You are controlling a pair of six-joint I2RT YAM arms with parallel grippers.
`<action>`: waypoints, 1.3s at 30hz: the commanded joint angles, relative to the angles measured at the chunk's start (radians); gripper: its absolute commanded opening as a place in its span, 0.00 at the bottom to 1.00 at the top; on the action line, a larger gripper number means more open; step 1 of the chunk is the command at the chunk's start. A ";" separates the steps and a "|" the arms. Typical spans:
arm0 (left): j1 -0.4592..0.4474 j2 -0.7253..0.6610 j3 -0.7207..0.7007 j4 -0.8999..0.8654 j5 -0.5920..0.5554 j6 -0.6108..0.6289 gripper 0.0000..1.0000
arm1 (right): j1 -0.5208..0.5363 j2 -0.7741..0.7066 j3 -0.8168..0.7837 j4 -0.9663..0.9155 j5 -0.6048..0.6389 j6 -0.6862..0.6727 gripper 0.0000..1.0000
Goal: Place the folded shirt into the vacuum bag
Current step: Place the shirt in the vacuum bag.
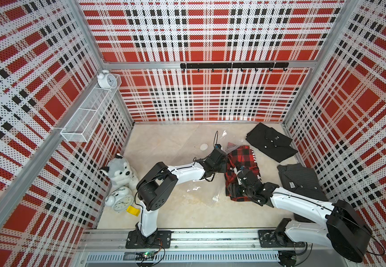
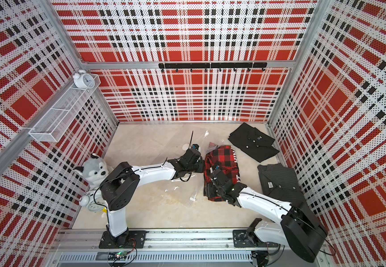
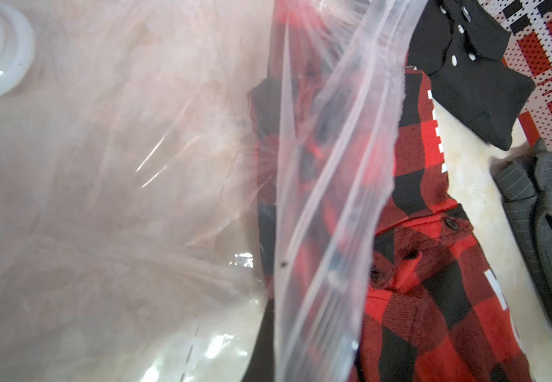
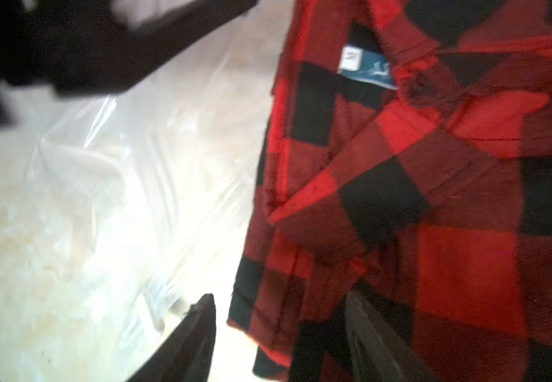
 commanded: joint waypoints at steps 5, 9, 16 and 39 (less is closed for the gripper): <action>0.006 0.013 -0.019 0.022 0.014 -0.003 0.00 | 0.093 0.033 0.016 -0.047 0.174 0.044 0.67; 0.007 0.015 -0.025 0.036 0.023 -0.006 0.00 | 0.106 0.124 0.017 -0.013 0.161 0.053 0.69; 0.013 0.005 -0.036 0.044 0.031 -0.009 0.00 | 0.112 0.276 0.011 0.053 0.127 0.113 0.50; -0.002 -0.080 -0.041 0.021 0.047 -0.015 0.00 | 0.049 0.047 0.033 0.200 -0.015 0.077 0.00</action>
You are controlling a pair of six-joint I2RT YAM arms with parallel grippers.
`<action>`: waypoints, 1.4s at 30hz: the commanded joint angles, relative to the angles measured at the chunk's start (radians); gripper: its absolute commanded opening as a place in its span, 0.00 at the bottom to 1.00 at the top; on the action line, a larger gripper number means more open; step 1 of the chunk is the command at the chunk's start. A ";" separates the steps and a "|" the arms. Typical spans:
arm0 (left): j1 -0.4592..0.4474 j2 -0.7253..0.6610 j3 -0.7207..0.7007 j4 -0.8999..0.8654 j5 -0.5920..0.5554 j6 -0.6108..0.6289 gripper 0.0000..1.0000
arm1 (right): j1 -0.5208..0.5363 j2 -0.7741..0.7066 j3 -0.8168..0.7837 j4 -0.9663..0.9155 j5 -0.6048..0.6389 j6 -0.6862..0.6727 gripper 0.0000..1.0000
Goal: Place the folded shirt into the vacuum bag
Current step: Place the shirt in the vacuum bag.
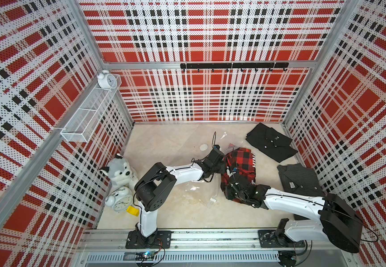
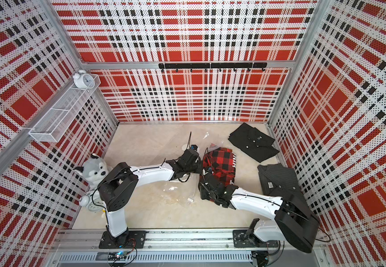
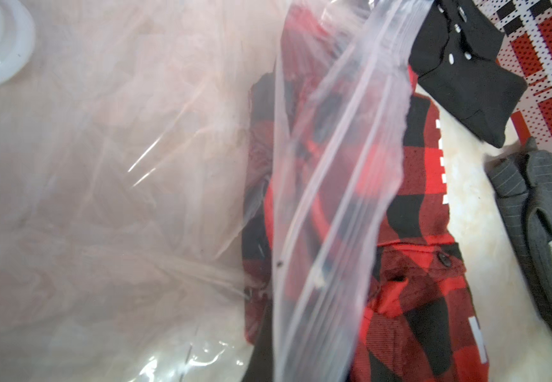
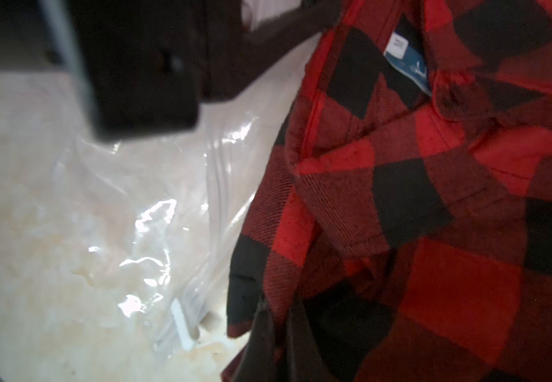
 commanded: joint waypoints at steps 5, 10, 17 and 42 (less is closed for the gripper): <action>-0.016 -0.051 0.006 -0.022 -0.002 -0.003 0.00 | -0.068 -0.046 -0.004 0.133 -0.123 0.014 0.00; -0.015 -0.059 -0.002 -0.036 -0.017 -0.001 0.00 | -0.085 -0.069 0.001 0.126 -0.114 0.031 0.00; -0.017 -0.118 -0.016 -0.035 -0.013 -0.006 0.00 | -0.123 0.030 -0.030 0.284 -0.161 0.086 0.00; -0.013 -0.151 -0.101 0.027 0.035 -0.015 0.00 | -0.154 0.127 -0.075 0.604 -0.342 0.214 0.18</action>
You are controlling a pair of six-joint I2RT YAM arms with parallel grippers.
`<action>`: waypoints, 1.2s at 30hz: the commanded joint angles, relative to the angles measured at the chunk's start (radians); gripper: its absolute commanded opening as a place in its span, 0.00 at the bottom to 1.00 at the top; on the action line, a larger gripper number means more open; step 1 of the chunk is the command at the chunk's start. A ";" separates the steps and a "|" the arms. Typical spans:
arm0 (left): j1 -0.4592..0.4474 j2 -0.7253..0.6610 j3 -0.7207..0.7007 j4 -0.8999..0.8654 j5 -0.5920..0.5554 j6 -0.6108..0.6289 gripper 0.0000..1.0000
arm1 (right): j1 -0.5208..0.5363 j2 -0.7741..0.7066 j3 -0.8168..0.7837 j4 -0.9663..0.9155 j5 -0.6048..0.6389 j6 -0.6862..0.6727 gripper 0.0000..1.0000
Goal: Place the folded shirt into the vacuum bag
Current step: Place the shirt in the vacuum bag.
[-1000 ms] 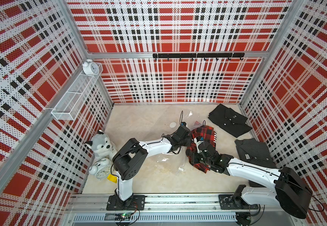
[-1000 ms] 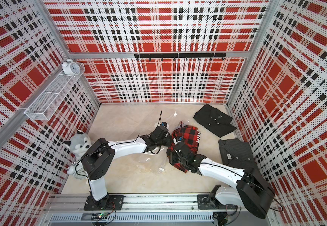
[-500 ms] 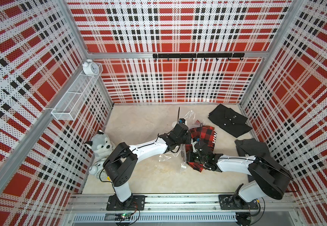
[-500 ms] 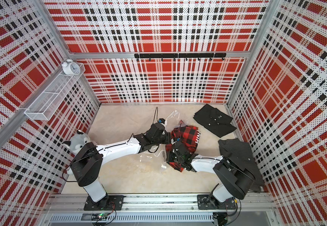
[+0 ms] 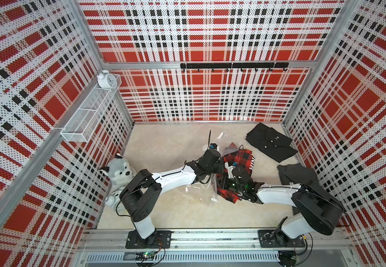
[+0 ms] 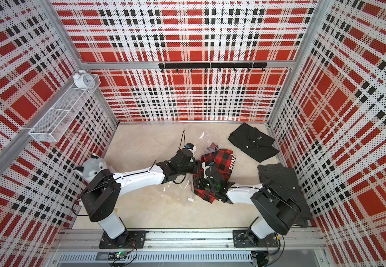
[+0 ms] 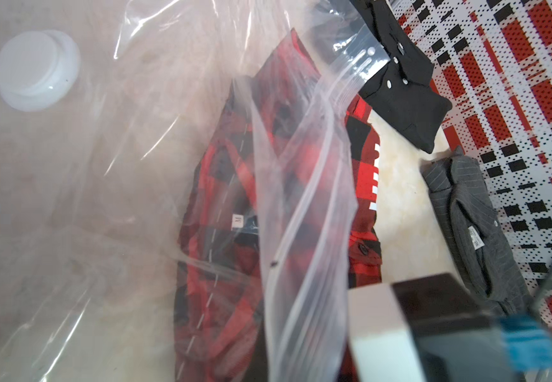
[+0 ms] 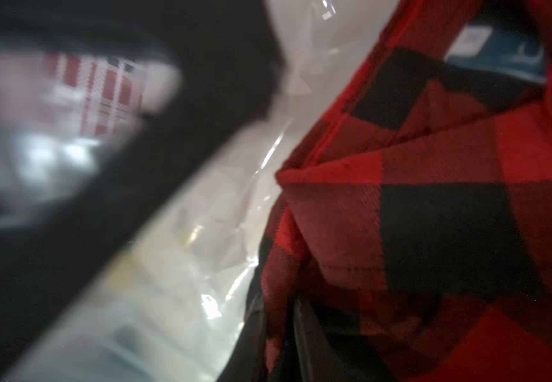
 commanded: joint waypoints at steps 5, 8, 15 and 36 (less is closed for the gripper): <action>0.000 0.023 0.004 0.025 0.005 0.007 0.00 | -0.015 -0.115 -0.028 0.044 -0.002 0.002 0.18; -0.001 0.014 0.010 0.019 0.005 0.009 0.00 | -0.015 -0.078 -0.035 0.044 -0.002 0.002 0.18; -0.002 -0.023 0.011 -0.002 -0.007 0.013 0.00 | -0.015 0.097 0.026 -0.028 -0.040 -0.029 0.65; -0.011 -0.056 0.019 -0.045 -0.036 0.019 0.00 | -0.012 0.089 -0.035 0.066 -0.087 0.033 0.23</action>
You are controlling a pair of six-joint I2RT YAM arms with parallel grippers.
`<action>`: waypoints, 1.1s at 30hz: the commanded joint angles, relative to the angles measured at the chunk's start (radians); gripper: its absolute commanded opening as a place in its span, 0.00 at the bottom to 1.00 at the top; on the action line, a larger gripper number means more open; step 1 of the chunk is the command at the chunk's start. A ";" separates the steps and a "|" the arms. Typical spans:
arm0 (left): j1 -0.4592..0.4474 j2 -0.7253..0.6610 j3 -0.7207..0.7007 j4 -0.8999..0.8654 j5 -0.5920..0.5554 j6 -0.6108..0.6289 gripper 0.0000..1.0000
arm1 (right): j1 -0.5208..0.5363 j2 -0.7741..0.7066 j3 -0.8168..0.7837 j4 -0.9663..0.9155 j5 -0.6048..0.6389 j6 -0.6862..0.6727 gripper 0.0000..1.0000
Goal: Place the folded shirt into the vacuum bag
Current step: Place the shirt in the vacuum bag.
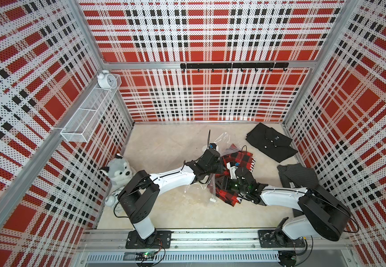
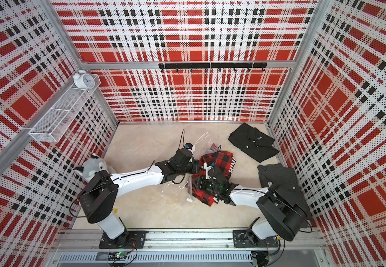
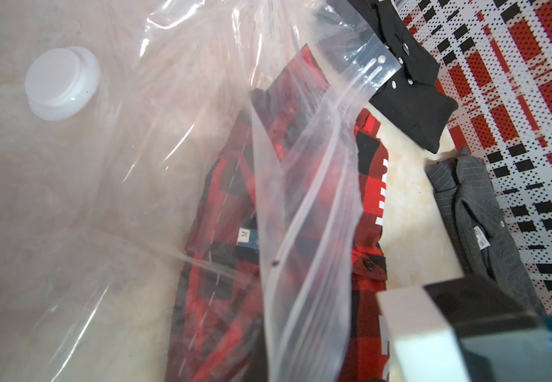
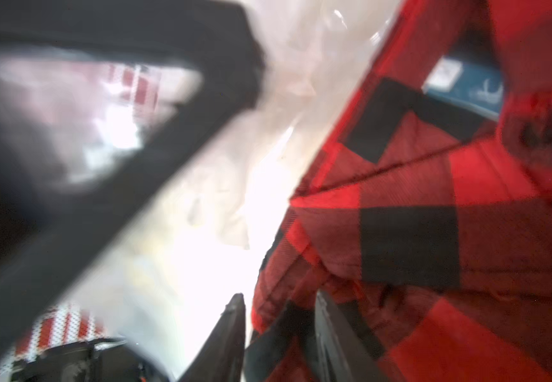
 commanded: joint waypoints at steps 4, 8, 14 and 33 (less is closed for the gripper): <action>-0.018 -0.041 0.023 -0.008 -0.003 0.010 0.00 | -0.002 0.189 0.014 0.120 -0.072 0.032 0.16; -0.029 -0.045 0.024 -0.012 -0.010 0.008 0.00 | -0.002 0.191 0.010 0.120 -0.056 0.033 0.17; -0.035 -0.007 0.029 -0.017 -0.028 0.005 0.00 | -0.002 0.031 -0.006 0.000 -0.005 0.004 0.28; -0.163 0.217 0.368 -0.407 -0.420 0.075 0.00 | -0.051 -0.713 -0.174 -0.729 0.344 0.100 0.92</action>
